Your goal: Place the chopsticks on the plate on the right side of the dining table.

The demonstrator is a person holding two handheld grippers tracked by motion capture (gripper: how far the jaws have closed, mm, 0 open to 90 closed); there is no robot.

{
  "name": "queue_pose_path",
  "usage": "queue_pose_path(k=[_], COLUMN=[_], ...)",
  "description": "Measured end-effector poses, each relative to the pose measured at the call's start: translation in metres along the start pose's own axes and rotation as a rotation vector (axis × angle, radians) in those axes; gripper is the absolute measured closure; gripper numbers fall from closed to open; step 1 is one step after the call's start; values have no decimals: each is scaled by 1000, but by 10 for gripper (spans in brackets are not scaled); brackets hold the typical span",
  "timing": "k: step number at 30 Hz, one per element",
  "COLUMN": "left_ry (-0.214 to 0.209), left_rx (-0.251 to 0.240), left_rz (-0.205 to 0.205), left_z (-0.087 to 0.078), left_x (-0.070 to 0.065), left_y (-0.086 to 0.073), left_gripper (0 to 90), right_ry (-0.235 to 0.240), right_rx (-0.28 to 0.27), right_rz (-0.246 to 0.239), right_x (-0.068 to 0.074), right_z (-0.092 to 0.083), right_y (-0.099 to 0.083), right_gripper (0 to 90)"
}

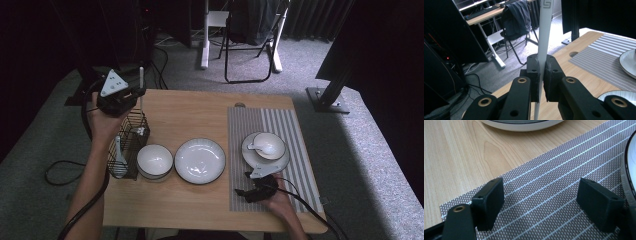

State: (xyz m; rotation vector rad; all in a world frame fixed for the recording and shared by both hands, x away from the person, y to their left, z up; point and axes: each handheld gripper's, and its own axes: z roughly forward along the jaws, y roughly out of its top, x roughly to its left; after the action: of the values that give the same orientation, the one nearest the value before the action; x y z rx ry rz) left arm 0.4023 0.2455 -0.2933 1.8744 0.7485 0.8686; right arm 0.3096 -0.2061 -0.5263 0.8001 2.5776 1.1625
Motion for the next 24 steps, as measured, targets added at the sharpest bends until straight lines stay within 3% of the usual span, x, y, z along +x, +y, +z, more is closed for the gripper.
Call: queue_pose_path(k=[24], left_ry=[-58], left_rx=[5], left_rz=[-13], left_z=[11], left_x=[-11], left_y=[1], left_gripper=[847], right_ry=[-1], right_rx=[0], right_rz=[-1], right_x=[0], right_z=[0], right_y=[0], right_gripper=[214])
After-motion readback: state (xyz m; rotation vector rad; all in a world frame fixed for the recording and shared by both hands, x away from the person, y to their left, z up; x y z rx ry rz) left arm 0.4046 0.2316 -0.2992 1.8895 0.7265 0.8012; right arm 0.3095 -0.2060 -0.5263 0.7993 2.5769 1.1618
